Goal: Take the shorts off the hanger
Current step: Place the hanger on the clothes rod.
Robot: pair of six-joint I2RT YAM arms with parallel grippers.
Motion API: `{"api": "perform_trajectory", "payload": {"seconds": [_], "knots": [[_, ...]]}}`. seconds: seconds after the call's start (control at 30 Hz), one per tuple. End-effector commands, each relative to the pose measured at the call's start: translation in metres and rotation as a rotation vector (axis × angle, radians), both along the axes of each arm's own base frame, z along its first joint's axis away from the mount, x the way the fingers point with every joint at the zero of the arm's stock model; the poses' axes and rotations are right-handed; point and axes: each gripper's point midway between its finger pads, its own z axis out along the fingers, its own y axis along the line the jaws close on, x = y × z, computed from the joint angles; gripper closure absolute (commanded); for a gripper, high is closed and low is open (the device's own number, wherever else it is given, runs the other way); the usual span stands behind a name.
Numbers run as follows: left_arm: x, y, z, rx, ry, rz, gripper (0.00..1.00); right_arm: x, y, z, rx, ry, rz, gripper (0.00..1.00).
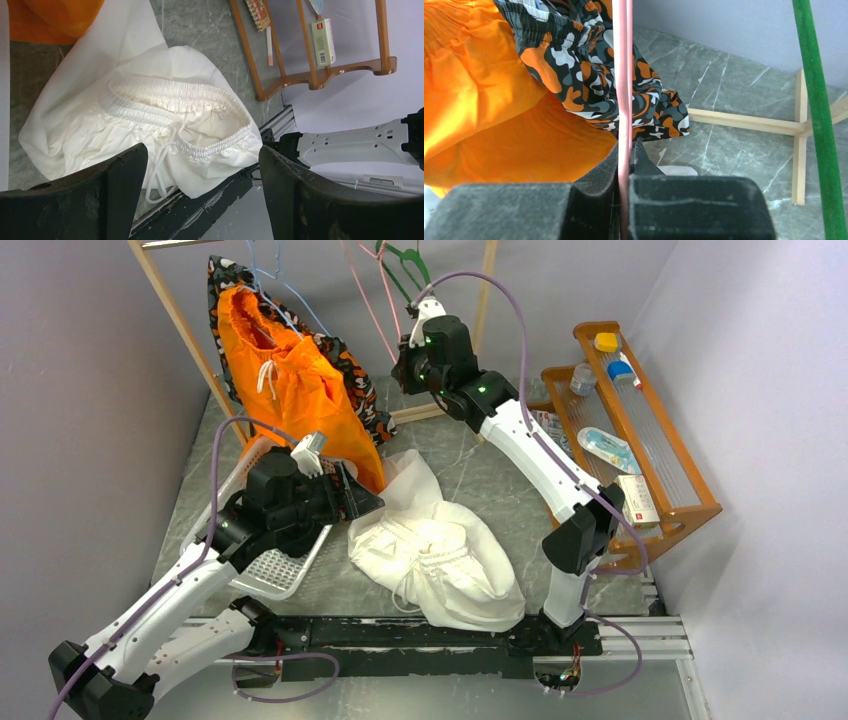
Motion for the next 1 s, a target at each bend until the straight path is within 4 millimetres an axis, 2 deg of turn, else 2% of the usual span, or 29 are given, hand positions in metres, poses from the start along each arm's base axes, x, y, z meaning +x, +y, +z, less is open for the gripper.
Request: {"api": "perform_trajectory", "payload": {"seconds": [0.0, 0.37, 0.5, 0.73, 0.93, 0.97], "knots": [[0.001, 0.001, 0.014, -0.016, -0.023, 0.015, 0.15, 0.006, 0.001, 0.012, 0.027, -0.018, -0.01, 1.0], [0.0, 0.001, 0.014, -0.023, -0.021, 0.013, 0.15, 0.017, 0.006, -0.014, -0.025, 0.026, -0.017, 1.0], [0.0, 0.002, 0.013, -0.02, -0.018, 0.016, 0.15, 0.02, 0.008, -0.018, -0.041, 0.034, -0.016, 1.0], [-0.001, 0.003, 0.013, -0.011, -0.02, 0.013, 0.15, 0.009, 0.004, -0.033, -0.04, 0.073, -0.008, 1.0], [-0.003, 0.003, 0.012, -0.01, -0.018, 0.006, 0.15, -0.002, 0.0, -0.017, -0.015, 0.038, 0.019, 0.67], [-0.002, 0.003, 0.012, -0.009, -0.02, 0.007, 0.15, -0.004, -0.001, -0.014, -0.01, 0.039, 0.021, 0.64]]}}
